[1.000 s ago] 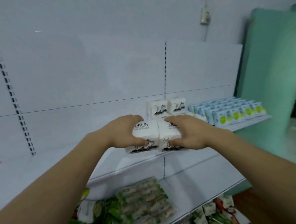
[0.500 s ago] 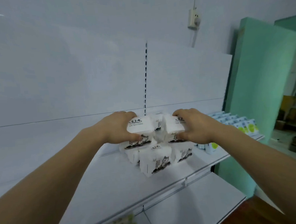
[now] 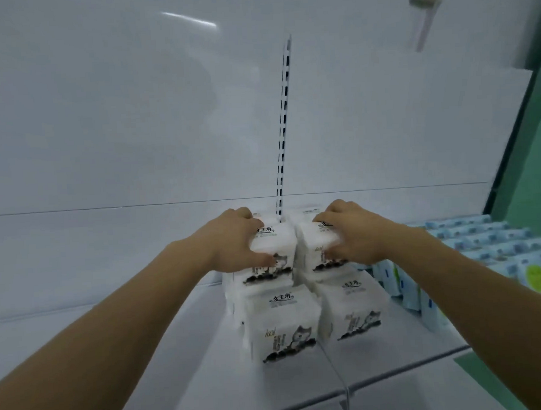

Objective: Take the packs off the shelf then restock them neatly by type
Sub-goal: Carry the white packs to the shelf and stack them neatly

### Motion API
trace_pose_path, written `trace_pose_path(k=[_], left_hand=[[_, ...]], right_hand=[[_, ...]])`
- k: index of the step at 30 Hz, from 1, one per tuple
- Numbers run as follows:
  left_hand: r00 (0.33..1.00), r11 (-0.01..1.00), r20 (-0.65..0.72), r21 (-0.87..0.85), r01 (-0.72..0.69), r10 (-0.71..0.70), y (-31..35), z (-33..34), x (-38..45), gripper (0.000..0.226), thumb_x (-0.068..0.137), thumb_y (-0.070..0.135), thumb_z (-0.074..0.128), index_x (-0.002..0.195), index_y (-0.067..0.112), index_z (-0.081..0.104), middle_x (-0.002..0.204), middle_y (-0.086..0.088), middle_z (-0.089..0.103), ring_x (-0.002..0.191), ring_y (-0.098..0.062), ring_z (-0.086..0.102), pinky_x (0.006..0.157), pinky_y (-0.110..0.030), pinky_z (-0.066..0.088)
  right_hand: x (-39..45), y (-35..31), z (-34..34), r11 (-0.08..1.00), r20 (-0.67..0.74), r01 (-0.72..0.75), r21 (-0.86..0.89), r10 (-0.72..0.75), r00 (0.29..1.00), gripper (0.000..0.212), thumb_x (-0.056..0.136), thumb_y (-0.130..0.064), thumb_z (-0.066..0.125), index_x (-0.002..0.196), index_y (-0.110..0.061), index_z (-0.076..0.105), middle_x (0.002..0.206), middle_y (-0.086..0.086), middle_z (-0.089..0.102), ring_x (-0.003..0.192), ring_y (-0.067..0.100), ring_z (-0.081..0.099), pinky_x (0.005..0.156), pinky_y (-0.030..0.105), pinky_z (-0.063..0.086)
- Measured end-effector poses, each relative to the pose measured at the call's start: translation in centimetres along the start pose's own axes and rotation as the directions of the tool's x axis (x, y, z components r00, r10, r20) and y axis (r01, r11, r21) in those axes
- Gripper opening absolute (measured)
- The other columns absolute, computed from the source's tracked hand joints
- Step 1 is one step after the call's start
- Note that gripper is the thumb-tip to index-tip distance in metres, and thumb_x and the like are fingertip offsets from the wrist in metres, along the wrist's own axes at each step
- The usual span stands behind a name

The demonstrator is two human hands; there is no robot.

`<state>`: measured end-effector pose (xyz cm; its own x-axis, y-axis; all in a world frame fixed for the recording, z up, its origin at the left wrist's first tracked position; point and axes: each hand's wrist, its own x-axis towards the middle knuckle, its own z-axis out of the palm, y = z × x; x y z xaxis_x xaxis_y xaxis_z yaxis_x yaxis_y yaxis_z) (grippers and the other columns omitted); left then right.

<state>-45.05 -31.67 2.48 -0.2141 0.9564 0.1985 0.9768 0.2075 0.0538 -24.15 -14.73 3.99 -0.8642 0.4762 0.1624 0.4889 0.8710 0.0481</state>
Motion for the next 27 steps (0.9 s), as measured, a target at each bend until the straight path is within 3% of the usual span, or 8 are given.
trace_pose_path(k=[5, 11, 13, 16, 21, 27], left_hand=[[0.995, 0.995, 0.048, 0.059, 0.084, -0.087, 1.6, -1.0, -0.4, 0.068, 0.082, 0.066, 0.065, 0.133, 0.024, 0.054, 0.126, -0.001, 0.05, 0.12, -0.024, 0.043, 0.101, -0.041, 0.042], [0.979, 0.973, 0.021, 0.115, 0.199, -0.203, 3.6, -0.7, -1.2, 0.081, 0.084, 0.063, 0.064, 0.15, 0.027, 0.033, 0.149, 0.0, 0.035, 0.137, -0.024, 0.025, 0.111, -0.045, 0.036], [0.974, 0.969, -0.02, 0.097, 0.227, -0.226, 4.1, -0.4, -1.7, 0.089, 0.083, 0.068, 0.062, 0.154, 0.027, 0.027, 0.153, 0.003, 0.029, 0.141, -0.023, 0.021, 0.112, -0.047, 0.035], [0.963, 0.961, -0.116, 0.112, 0.255, -0.242, 4.7, -0.6, -2.5, 0.087, 0.085, 0.069, 0.057, 0.154, 0.027, 0.025, 0.155, 0.003, 0.03, 0.142, -0.022, 0.022, 0.111, -0.049, 0.037], [0.905, 0.915, -0.281, 0.156, 0.371, -0.319, 5.0, -1.1, -6.0, 0.069, 0.093, 0.062, 0.05, 0.149, 0.024, 0.034, 0.148, -0.001, 0.042, 0.138, -0.025, 0.033, 0.104, -0.046, 0.043], [0.789, 0.81, -0.366, 0.137, 0.57, -0.494, 3.1, -1.7, -15.3, 0.063, 0.098, 0.055, 0.046, 0.15, 0.021, 0.036, 0.149, -0.002, 0.044, 0.139, -0.025, 0.035, 0.105, -0.042, 0.041]], right_hand=[[1.3, 2.6, -0.3, 0.989, 0.047, 0.149, -0.005, -0.148, 0.988, 0.072, 0.085, -0.051, 0.07, 0.148, -0.03, 0.042, 0.136, -0.003, 0.039, 0.128, 0.019, 0.033, 0.108, 0.042, 0.037], [1.0, 3.2, 0.0, 0.97, 0.048, 0.232, -0.07, -0.229, 0.972, 0.078, 0.09, -0.054, 0.062, 0.154, -0.024, 0.03, 0.148, 0.003, 0.034, 0.136, 0.024, 0.028, 0.108, 0.046, 0.038], [0.5, 3.4, -0.1, 0.967, 0.015, 0.243, -0.081, -0.242, 0.97, 0.086, 0.089, -0.059, 0.06, 0.157, -0.023, 0.022, 0.154, 0.002, 0.03, 0.141, 0.024, 0.024, 0.109, 0.047, 0.037], [0.0, 3.3, -1.1, 0.963, -0.099, 0.263, -0.063, -0.269, 0.958, 0.081, 0.091, -0.058, 0.057, 0.156, -0.021, 0.025, 0.156, 0.003, 0.03, 0.144, 0.024, 0.023, 0.111, 0.046, 0.036], [0.0, -0.3, -1.7, 0.937, -0.245, 0.339, -0.088, -0.35, 0.904, 0.066, 0.096, -0.053, 0.05, 0.152, -0.02, 0.036, 0.153, 0.005, 0.039, 0.141, 0.025, 0.033, 0.11, 0.046, 0.038], [-0.4, -9.5, -1.2, 0.868, -0.311, 0.488, -0.091, -0.49, 0.814, 0.059, 0.098, -0.049, 0.048, 0.148, -0.018, 0.043, 0.148, 0.005, 0.046, 0.14, 0.025, 0.035, 0.11, 0.044, 0.036]])
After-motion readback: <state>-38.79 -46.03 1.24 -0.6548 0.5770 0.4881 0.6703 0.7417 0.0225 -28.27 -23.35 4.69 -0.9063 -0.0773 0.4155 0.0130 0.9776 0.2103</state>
